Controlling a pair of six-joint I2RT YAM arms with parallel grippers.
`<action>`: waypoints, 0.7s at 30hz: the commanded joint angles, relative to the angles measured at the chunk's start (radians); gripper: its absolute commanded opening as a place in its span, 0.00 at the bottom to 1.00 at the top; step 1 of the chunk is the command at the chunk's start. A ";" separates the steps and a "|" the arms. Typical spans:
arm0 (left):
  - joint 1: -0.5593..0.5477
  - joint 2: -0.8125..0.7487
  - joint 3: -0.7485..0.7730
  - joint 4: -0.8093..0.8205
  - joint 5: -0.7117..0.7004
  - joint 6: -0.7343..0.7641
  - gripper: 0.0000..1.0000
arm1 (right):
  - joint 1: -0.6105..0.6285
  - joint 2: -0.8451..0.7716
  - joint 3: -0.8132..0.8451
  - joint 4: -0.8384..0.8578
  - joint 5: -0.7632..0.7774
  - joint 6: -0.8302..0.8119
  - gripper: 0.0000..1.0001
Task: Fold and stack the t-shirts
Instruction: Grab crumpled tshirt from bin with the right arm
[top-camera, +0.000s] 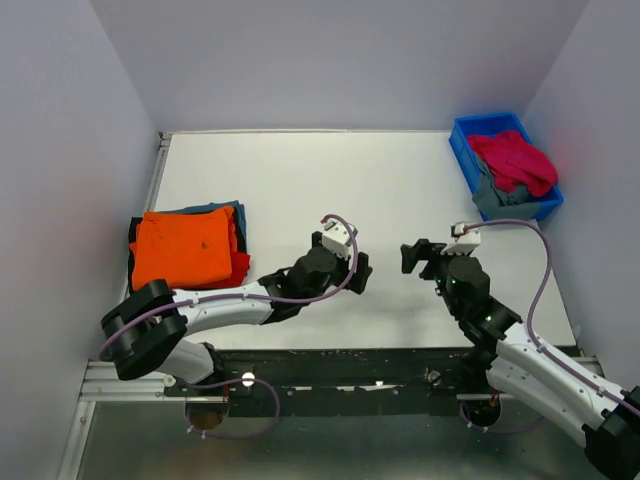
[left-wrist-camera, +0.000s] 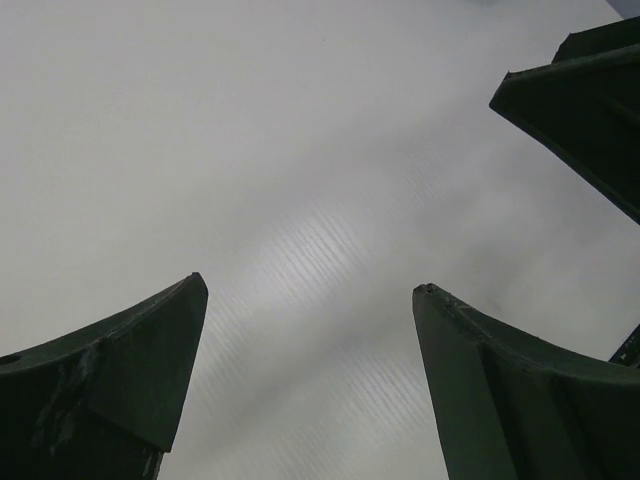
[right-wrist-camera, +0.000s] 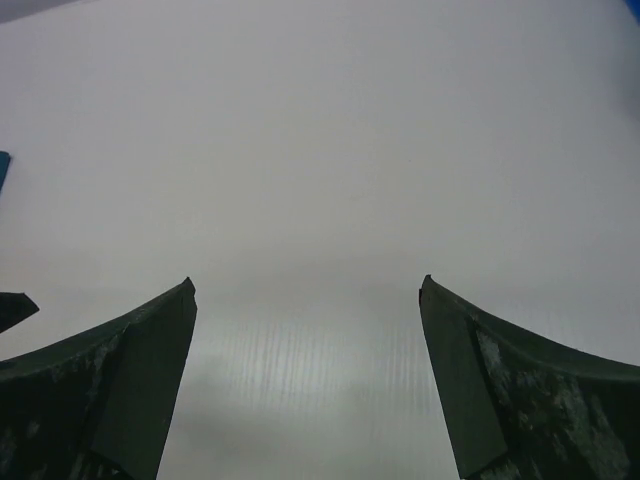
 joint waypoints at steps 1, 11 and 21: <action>0.001 -0.035 -0.007 -0.013 -0.083 -0.012 0.99 | -0.003 0.060 0.046 -0.008 0.044 0.050 1.00; 0.001 -0.062 -0.027 -0.009 -0.083 -0.004 0.99 | -0.436 0.410 0.452 -0.254 -0.119 0.114 0.97; 0.001 -0.022 0.006 -0.042 -0.063 -0.007 0.99 | -0.711 0.845 0.906 -0.425 -0.143 0.183 0.79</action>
